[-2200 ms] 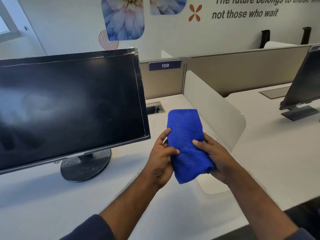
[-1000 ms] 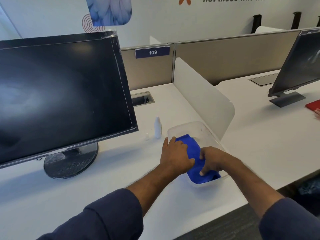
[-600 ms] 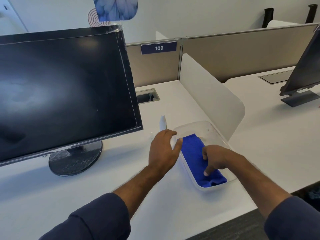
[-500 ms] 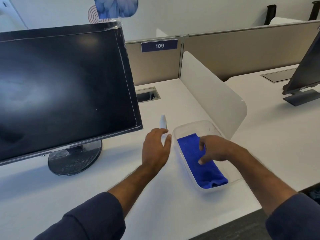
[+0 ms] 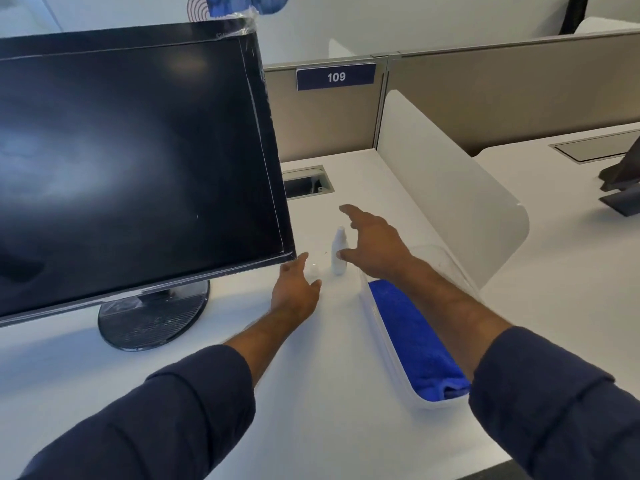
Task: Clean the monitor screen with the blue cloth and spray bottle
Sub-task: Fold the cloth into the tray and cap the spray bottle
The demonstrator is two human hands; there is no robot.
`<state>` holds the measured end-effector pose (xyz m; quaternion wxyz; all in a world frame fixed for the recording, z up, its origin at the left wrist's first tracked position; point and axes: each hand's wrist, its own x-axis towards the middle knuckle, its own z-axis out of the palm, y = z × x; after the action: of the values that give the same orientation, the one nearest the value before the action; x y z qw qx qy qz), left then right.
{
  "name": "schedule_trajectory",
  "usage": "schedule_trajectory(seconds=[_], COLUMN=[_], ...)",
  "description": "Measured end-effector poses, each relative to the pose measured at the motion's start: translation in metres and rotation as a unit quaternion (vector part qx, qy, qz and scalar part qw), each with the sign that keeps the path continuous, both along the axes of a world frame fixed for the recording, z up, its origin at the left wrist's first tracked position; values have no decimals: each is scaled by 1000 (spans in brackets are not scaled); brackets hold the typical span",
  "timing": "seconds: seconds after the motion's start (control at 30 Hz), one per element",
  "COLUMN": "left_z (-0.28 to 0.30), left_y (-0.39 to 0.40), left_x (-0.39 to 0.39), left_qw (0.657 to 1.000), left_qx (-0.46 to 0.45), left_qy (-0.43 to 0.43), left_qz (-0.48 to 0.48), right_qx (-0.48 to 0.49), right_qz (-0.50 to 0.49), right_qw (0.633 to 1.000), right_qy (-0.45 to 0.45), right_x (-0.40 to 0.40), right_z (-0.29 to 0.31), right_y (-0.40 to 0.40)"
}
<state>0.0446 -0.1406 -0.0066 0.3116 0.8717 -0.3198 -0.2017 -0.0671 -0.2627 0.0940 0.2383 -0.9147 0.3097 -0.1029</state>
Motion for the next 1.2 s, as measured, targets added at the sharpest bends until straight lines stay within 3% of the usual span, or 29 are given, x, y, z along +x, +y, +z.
schedule_trajectory(seconds=[0.17, 0.5, 0.7, 0.9, 1.2], left_z=[-2, -3, 14, 36, 69], left_y=[-16, 11, 62, 111, 160], left_x=[15, -1, -24, -28, -15], left_qw=[996, 997, 981, 957, 929], left_qx=[49, -57, -126, -206, -276], left_qy=[-35, -21, 9, 56, 62], left_qz=[-61, 51, 147, 198, 239], right_qx=[-55, -52, 24, 148, 335], right_qz=[10, -54, -91, -51, -1], right_qw=[989, 994, 992, 960, 892], right_qy=[135, 77, -86, -234, -304], right_x=[18, 17, 7, -8, -8], right_z=[-6, -9, 5, 13, -9], right_y=[2, 14, 40, 82, 144])
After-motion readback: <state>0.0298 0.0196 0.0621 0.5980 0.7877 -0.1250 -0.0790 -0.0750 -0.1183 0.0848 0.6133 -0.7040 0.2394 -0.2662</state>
